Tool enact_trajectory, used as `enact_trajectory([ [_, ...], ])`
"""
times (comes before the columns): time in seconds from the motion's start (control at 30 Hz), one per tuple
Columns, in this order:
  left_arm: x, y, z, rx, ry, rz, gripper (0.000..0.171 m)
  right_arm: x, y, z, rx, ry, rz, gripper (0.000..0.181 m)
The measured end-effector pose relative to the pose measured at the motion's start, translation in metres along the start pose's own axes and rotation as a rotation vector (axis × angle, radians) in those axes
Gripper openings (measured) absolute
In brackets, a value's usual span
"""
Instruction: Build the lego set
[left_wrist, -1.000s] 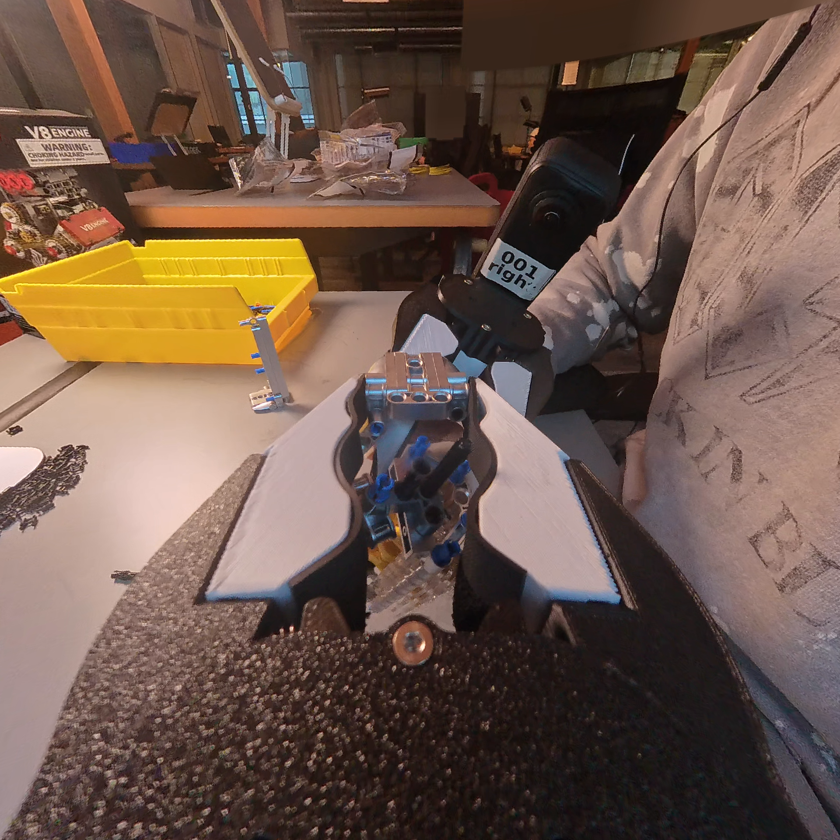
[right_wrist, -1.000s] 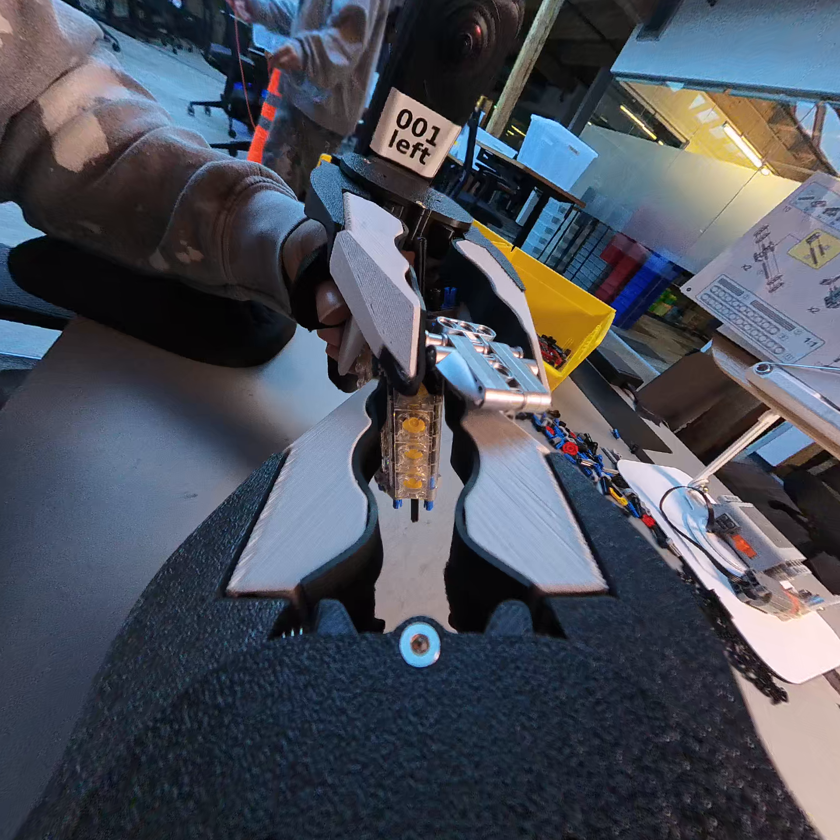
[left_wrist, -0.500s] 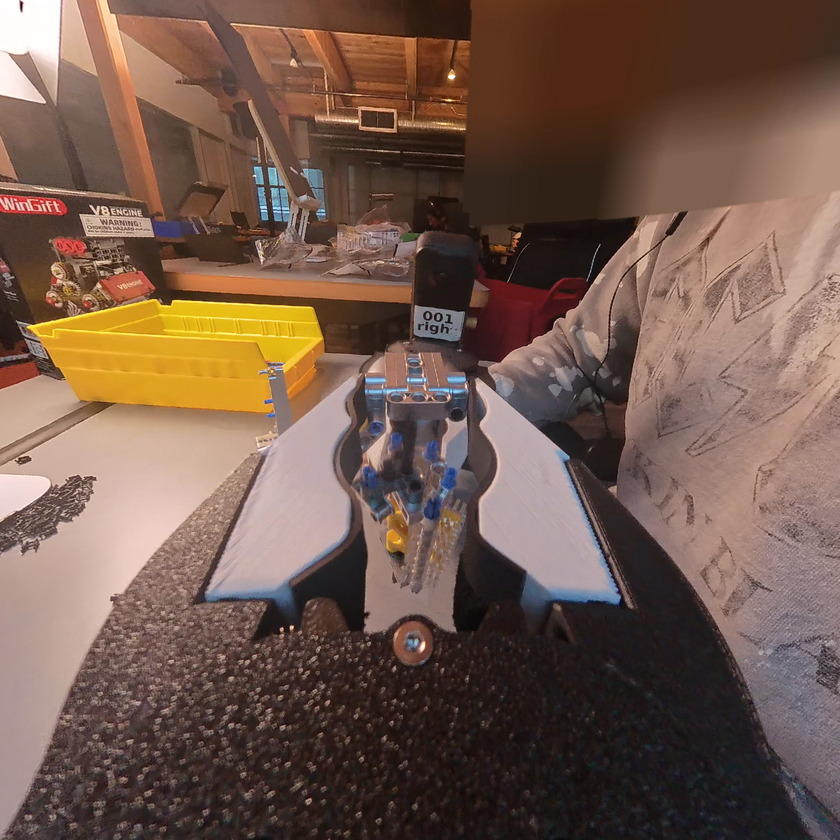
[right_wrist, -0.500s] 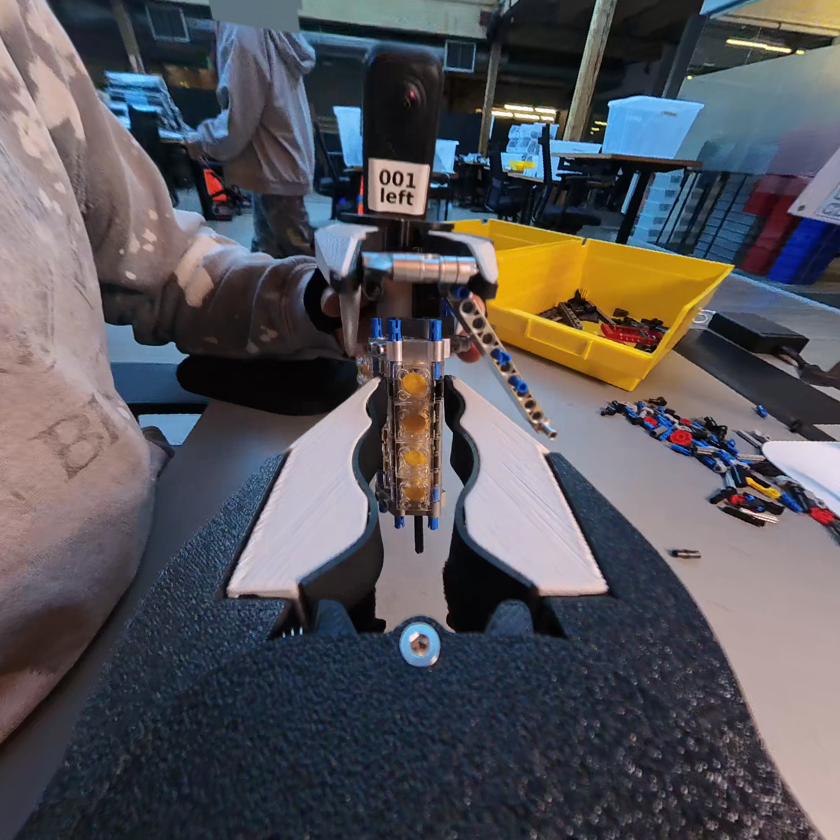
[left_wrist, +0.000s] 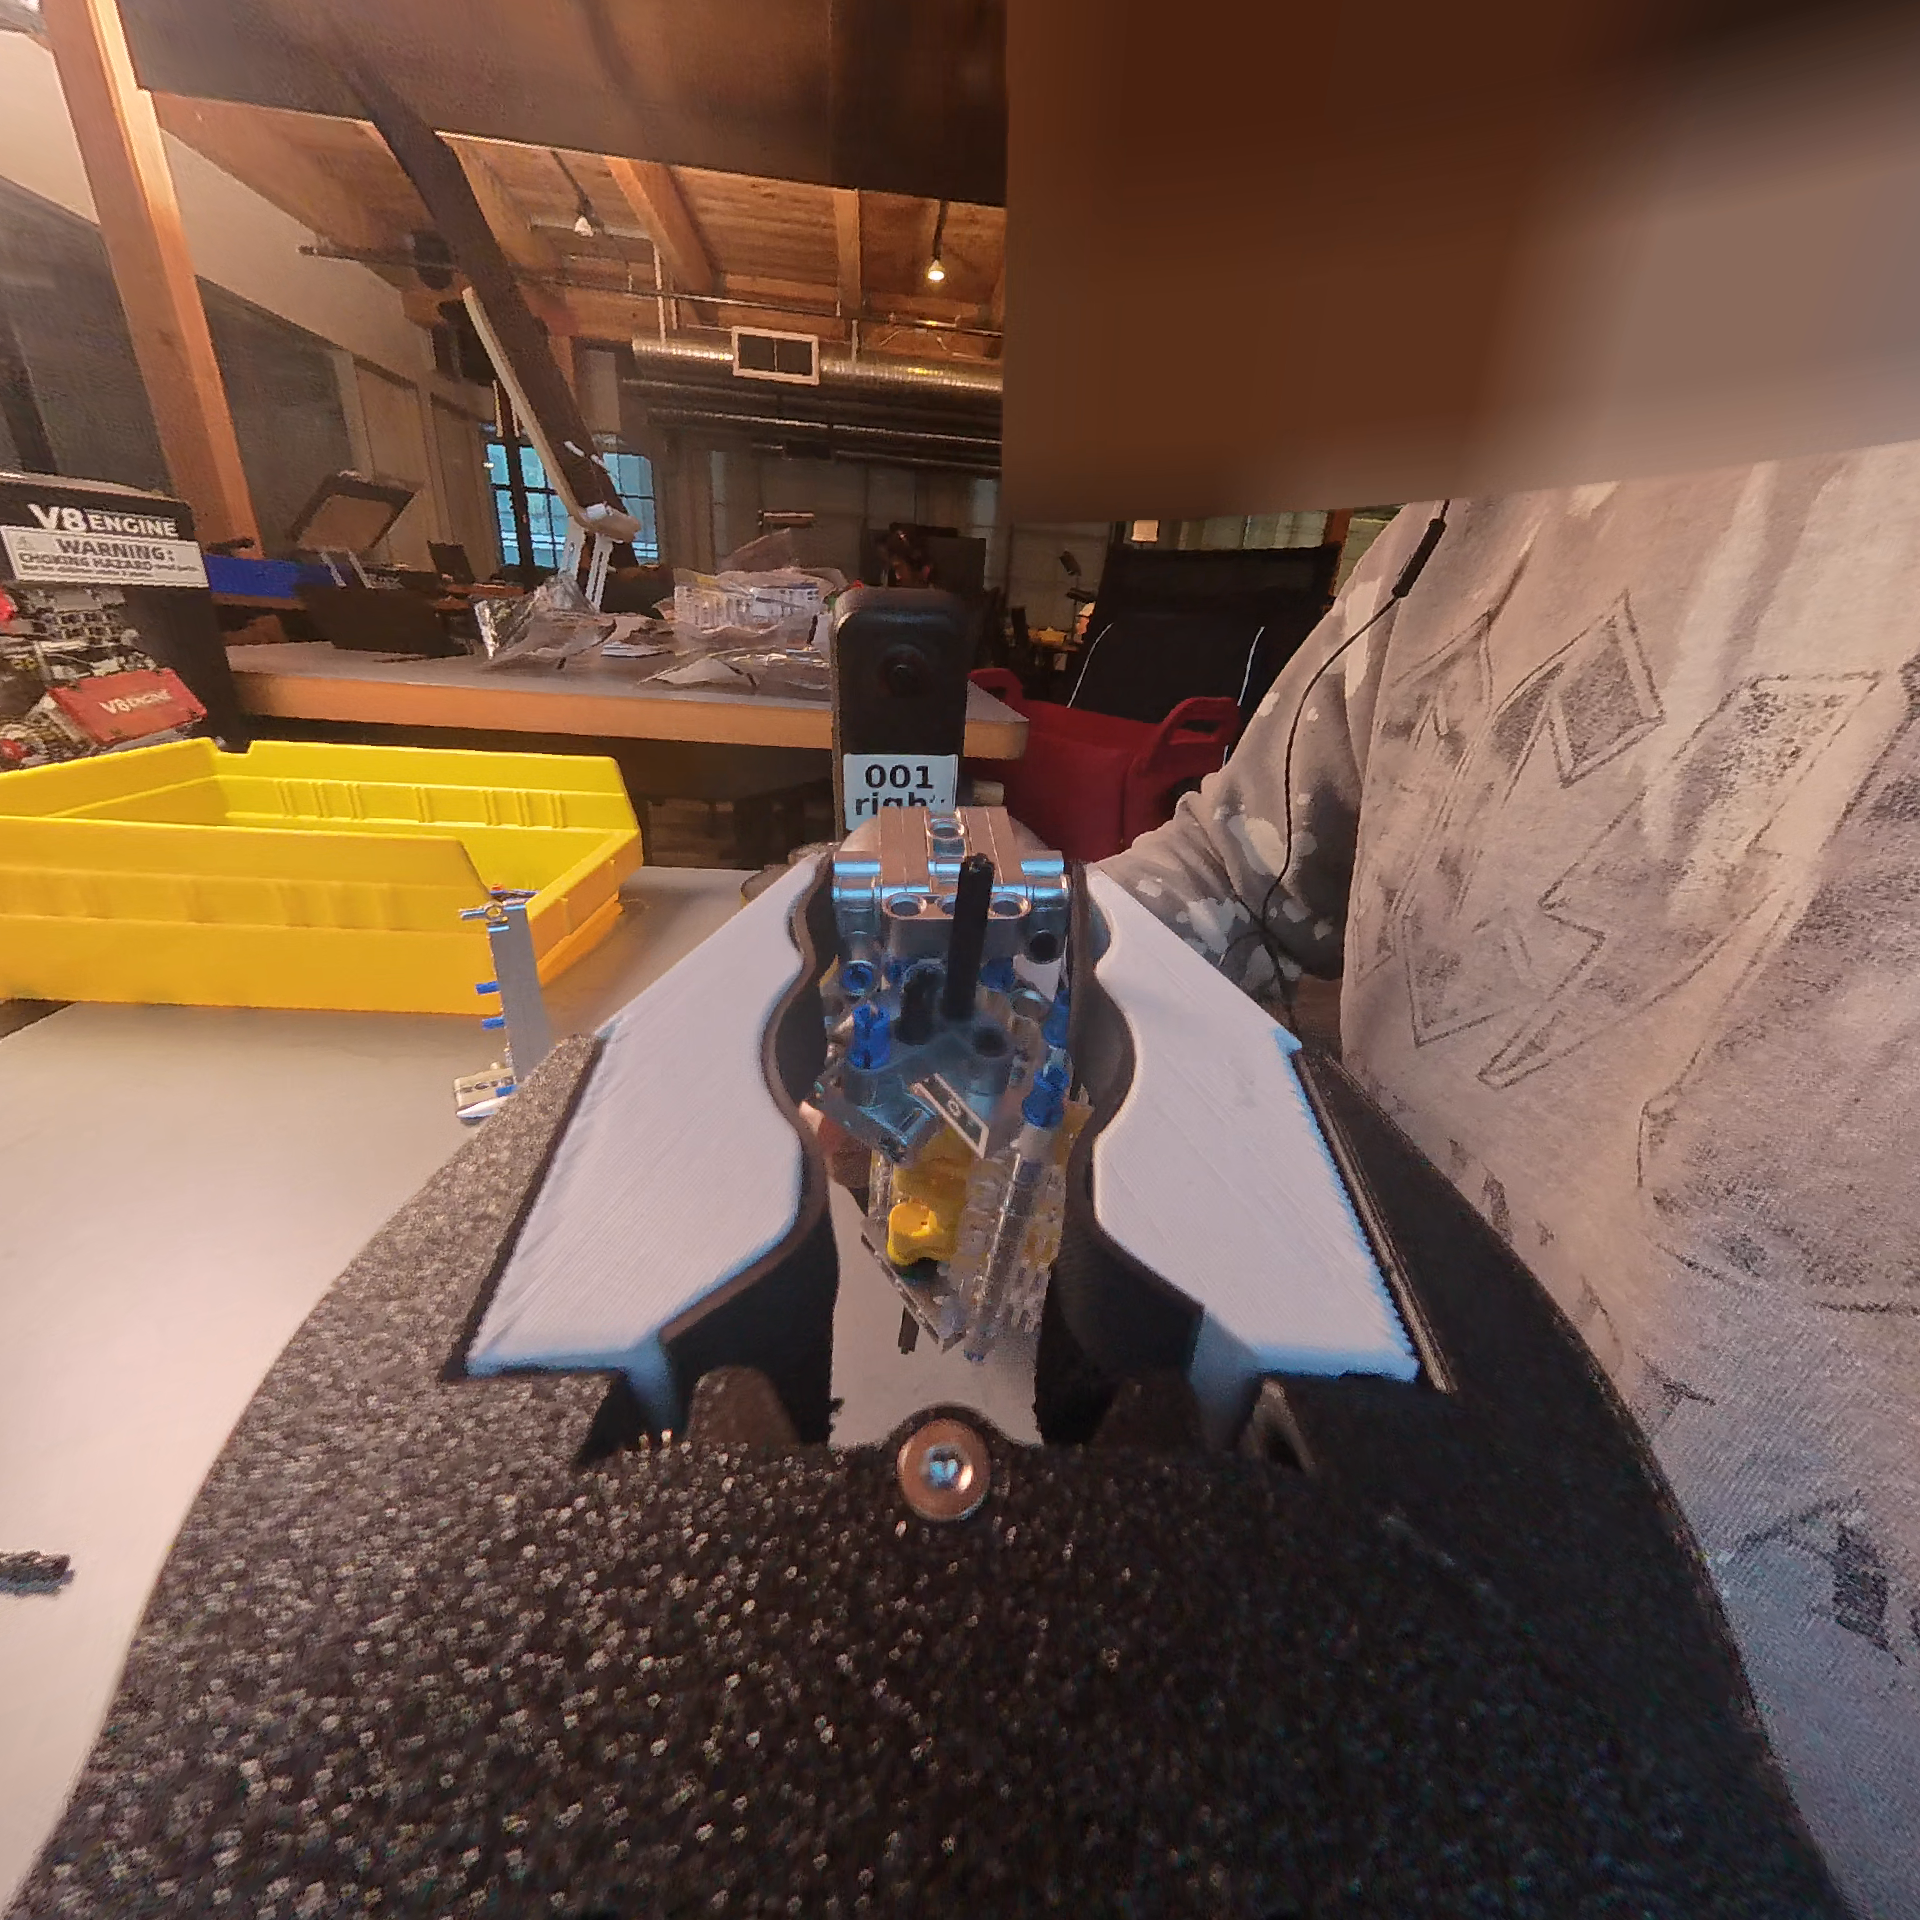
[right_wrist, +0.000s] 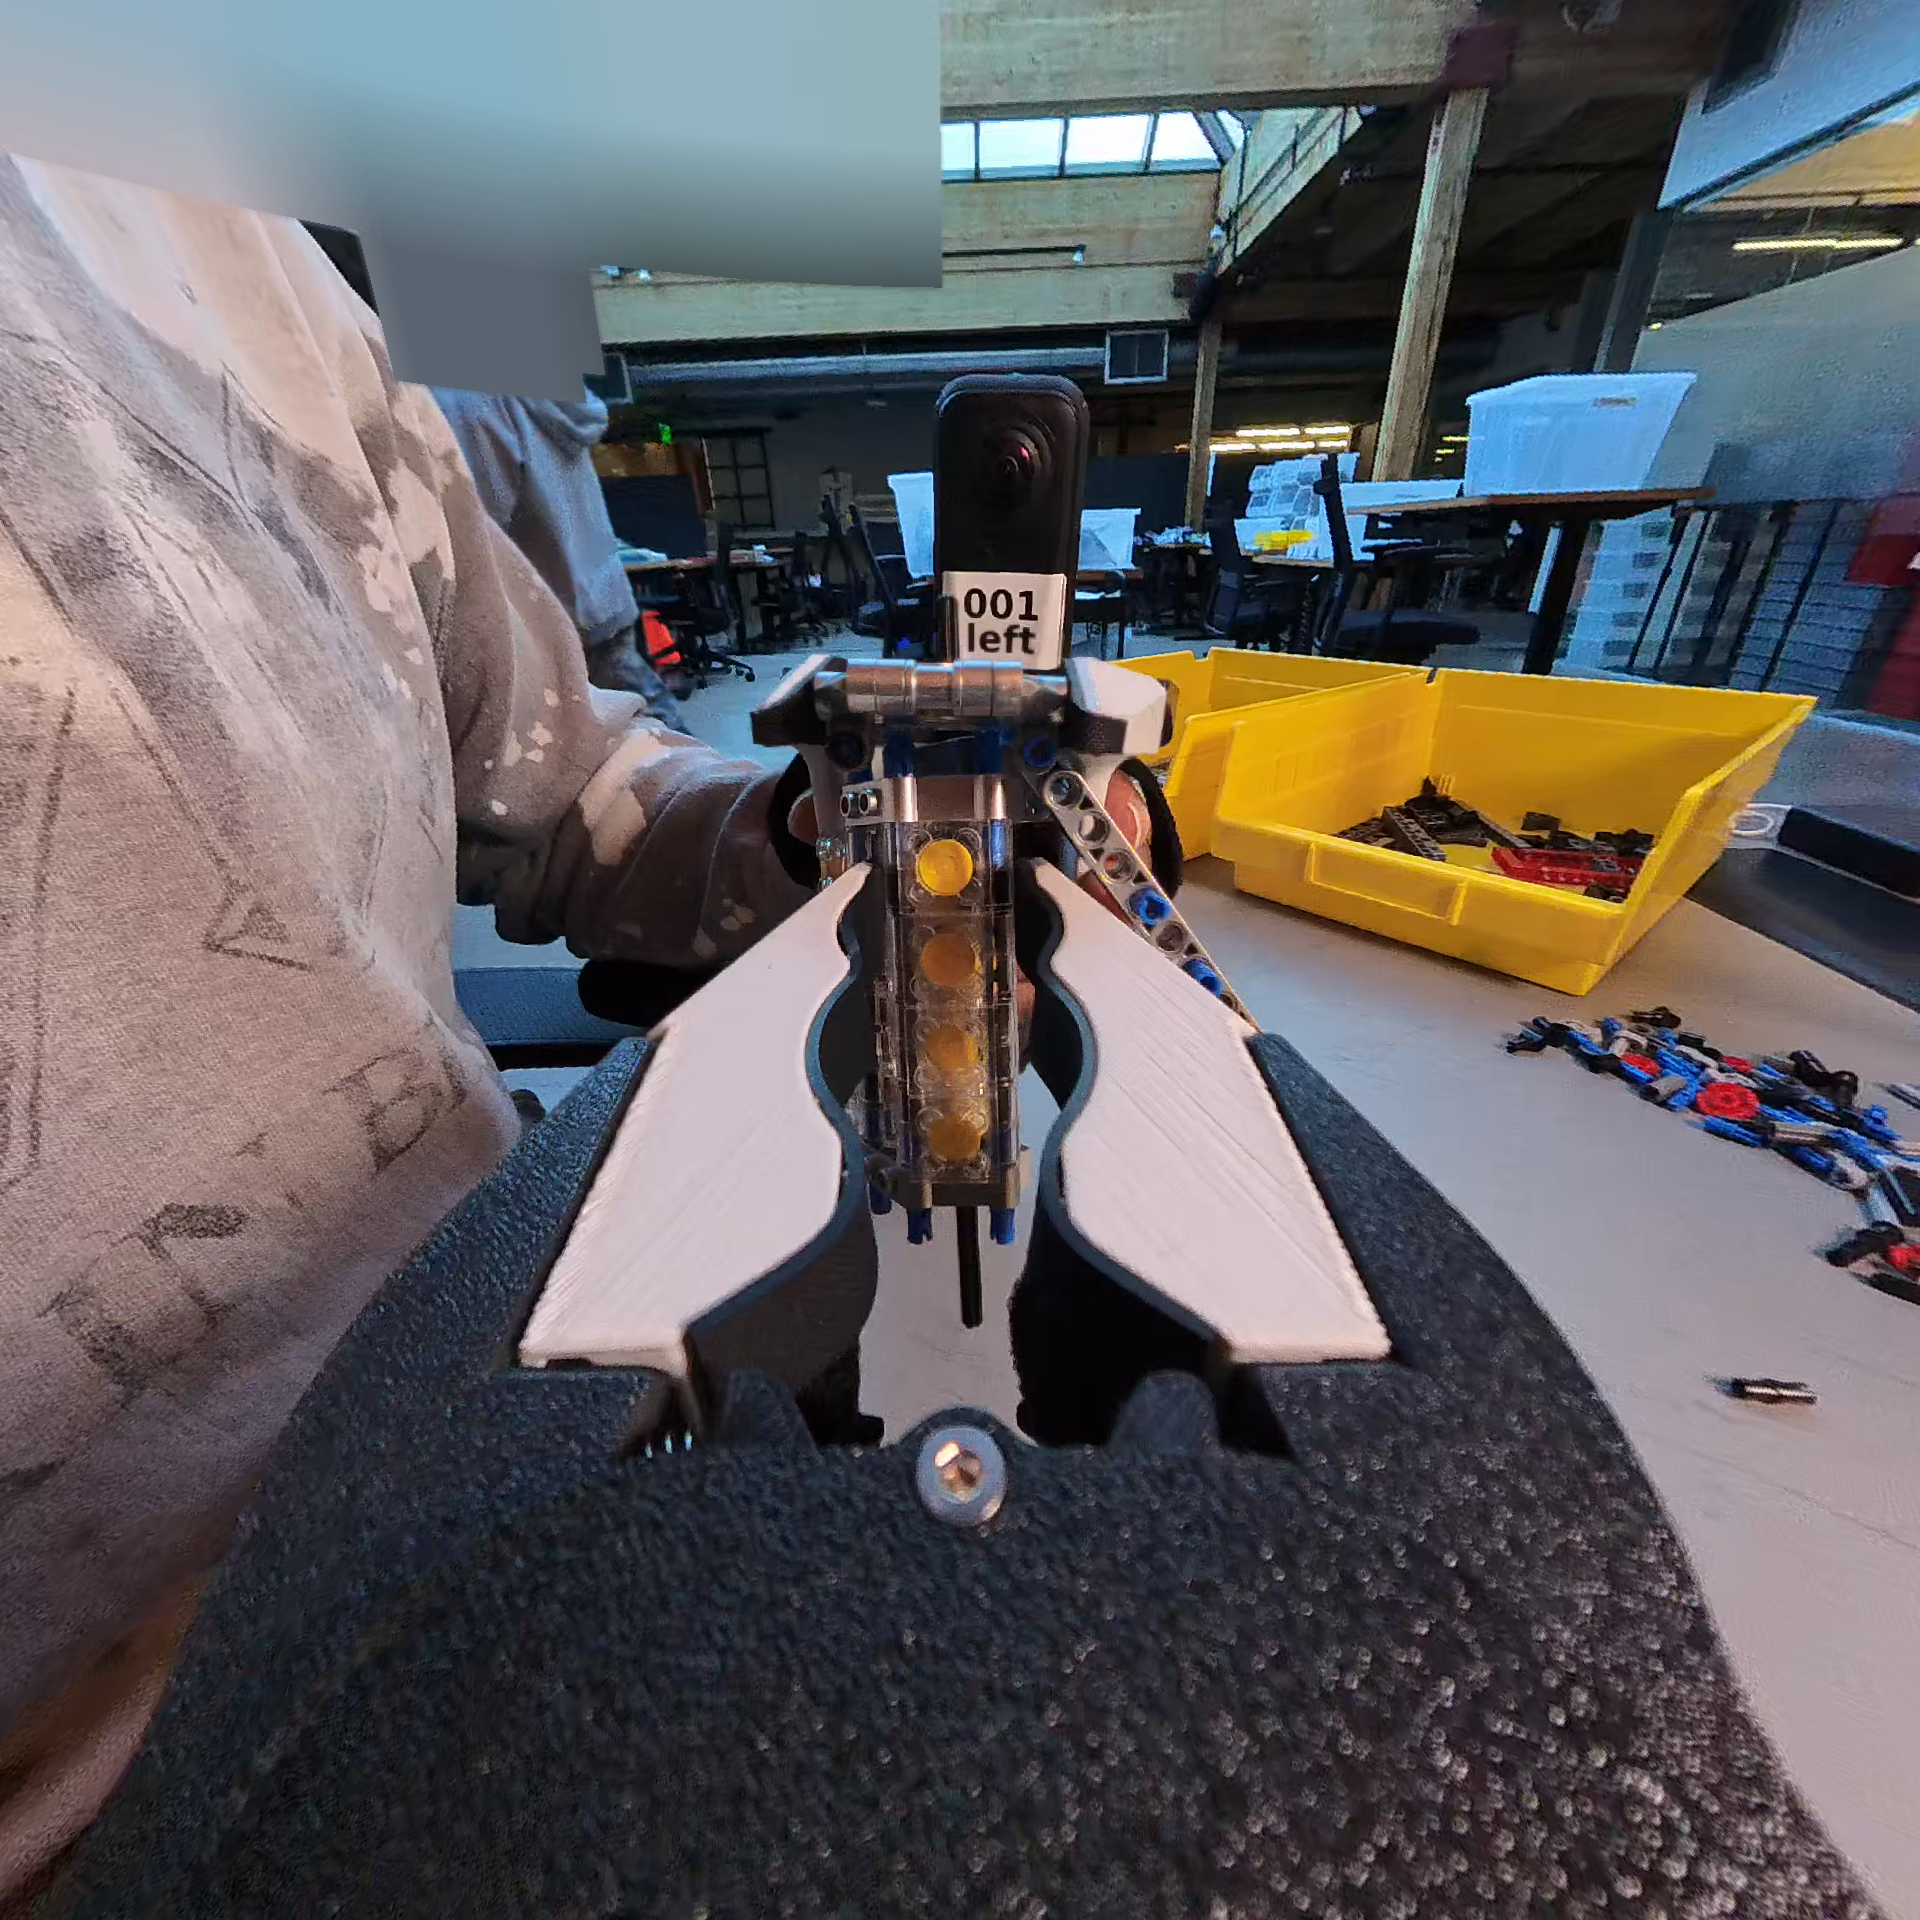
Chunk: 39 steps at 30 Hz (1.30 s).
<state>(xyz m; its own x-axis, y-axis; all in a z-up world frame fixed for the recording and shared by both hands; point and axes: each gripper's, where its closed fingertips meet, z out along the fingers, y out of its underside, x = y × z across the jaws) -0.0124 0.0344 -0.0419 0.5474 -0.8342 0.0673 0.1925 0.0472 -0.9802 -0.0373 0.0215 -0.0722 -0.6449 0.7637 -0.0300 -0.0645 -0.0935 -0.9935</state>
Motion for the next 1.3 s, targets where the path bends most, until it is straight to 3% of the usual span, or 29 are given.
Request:
enact_trajectory([
  [0.33,0.008,0.0,0.007,-0.014,0.058,0.053,0.042,-0.009,-0.014,-0.003,0.044,-0.028,-0.038,0.023],
  [0.5,0.006,0.005,0.008,-0.015,0.045,0.053,0.042,-0.002,-0.002,-0.003,-0.001,-0.009,-0.018,0.023],
  [0.63,-0.011,0.01,-0.007,-0.044,-0.033,0.031,0.042,0.011,0.018,-0.006,-0.167,0.04,-0.06,0.024],
  [0.77,-0.025,0.05,-0.026,-0.245,-0.106,-0.005,0.042,0.025,0.06,-0.018,-0.488,0.061,-0.117,0.024],
  [0.9,-0.026,0.071,-0.025,-0.323,-0.124,0.016,0.043,0.028,0.098,-0.032,-0.733,0.036,-0.115,0.016],
  [1.0,-0.028,0.073,-0.018,-0.333,-0.12,0.039,0.042,0.031,0.102,-0.033,-0.76,0.05,-0.118,0.015],
  [1.1,-0.035,0.071,-0.018,-0.311,-0.139,0.039,0.042,0.037,0.102,-0.038,-0.783,0.081,-0.136,0.017],
  [1.17,-0.042,0.06,-0.022,-0.256,-0.174,0.03,0.042,0.041,0.092,-0.04,-0.74,0.115,-0.132,0.031],
  [1.3,-0.048,0.019,-0.035,-0.014,-0.182,-0.073,0.042,0.048,0.057,-0.031,-0.559,0.179,-0.113,0.054],
])
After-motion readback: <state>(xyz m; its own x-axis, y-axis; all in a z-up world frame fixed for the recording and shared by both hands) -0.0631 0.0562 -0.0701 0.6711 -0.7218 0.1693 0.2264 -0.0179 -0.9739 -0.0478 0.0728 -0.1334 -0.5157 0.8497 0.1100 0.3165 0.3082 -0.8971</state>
